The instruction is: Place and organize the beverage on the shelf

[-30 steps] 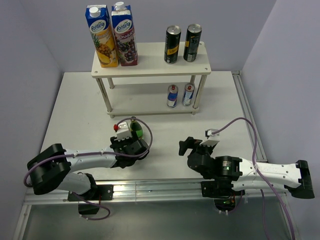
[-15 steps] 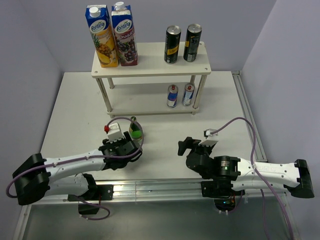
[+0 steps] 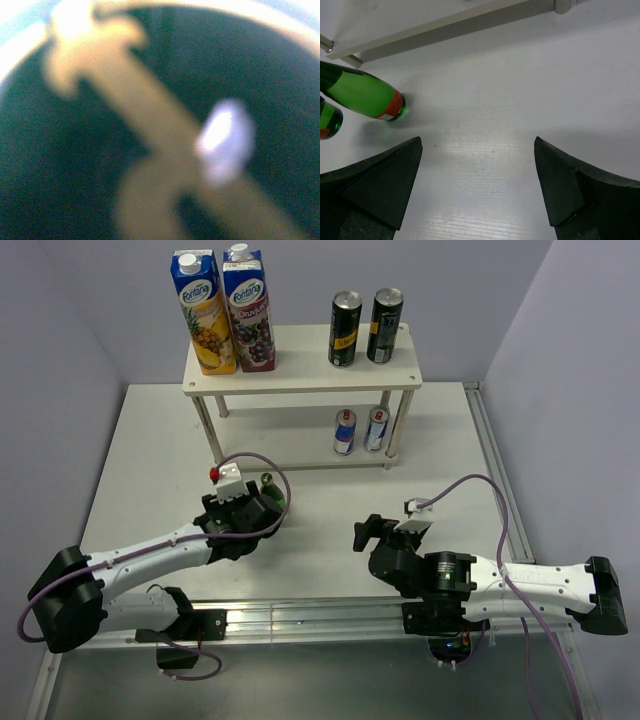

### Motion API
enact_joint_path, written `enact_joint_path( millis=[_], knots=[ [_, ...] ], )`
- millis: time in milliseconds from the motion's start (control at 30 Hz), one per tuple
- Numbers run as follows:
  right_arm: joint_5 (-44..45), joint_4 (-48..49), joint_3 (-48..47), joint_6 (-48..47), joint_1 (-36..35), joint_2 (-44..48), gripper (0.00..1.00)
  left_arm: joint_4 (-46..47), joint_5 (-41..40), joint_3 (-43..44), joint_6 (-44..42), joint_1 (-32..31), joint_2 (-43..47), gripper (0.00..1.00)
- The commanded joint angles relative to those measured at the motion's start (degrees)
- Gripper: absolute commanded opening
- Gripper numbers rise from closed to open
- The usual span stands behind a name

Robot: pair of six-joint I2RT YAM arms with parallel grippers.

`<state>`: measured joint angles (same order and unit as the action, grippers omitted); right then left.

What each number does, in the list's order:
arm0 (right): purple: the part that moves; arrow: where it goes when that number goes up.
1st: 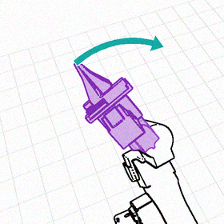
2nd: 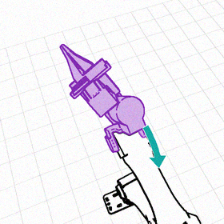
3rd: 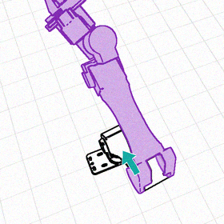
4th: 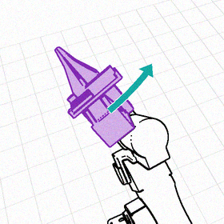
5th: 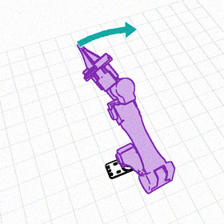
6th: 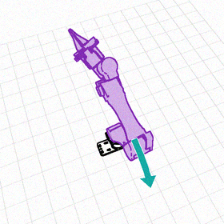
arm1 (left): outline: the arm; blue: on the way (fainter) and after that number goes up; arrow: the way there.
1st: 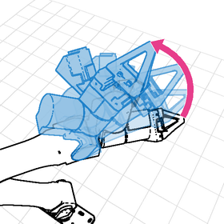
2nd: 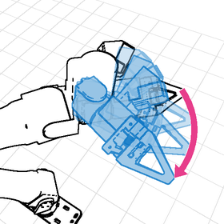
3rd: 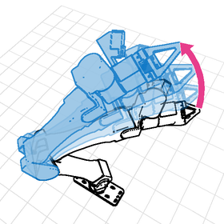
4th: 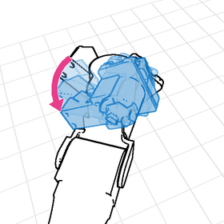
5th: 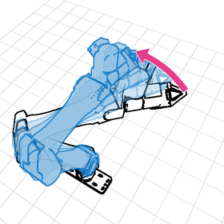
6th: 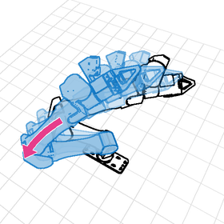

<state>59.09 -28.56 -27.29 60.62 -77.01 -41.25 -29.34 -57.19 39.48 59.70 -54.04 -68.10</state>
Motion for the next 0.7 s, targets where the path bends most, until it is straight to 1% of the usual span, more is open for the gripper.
enact_joint_path(
  millis=[0,67,100,133,233,367,667],
  knots=[
    [2.6,1.3,0.6,0.9,-0.4,0.6,1.0,12.1,-3.3,4.5,-11.2,5.1,0.2,0.0],
    [2.6,1.2,0.9,0.8,-0.3,1.0,1.0,14.7,-1.6,5.8,-15.3,7.6,-0.9,0.0],
    [2.6,1.1,1.0,0.9,-0.4,1.3,1.0,17.5,-0.2,6.0,-16.6,9.9,-1.2,0.0],
    [2.7,1.1,1.2,1.0,-0.4,1.5,1.0,19.0,0.6,6.7,-19.5,10.8,-1.6,0.0],
    [2.8,1.2,1.4,0.7,-0.5,2.0,1.0,23.9,3.7,8.3,-24.4,14.2,-3.7,0.0],
    [3.0,1.3,1.5,0.5,-0.3,2.1,1.0,27.0,7.1,11.6,-27.9,17.6,-6.7,0.0],
    [3.4,1.0,1.5,0.5,-0.4,2.3,1.0,31.7,12.1,18.2,-30.7,19.1,-13.6,0.0]
  ],
)
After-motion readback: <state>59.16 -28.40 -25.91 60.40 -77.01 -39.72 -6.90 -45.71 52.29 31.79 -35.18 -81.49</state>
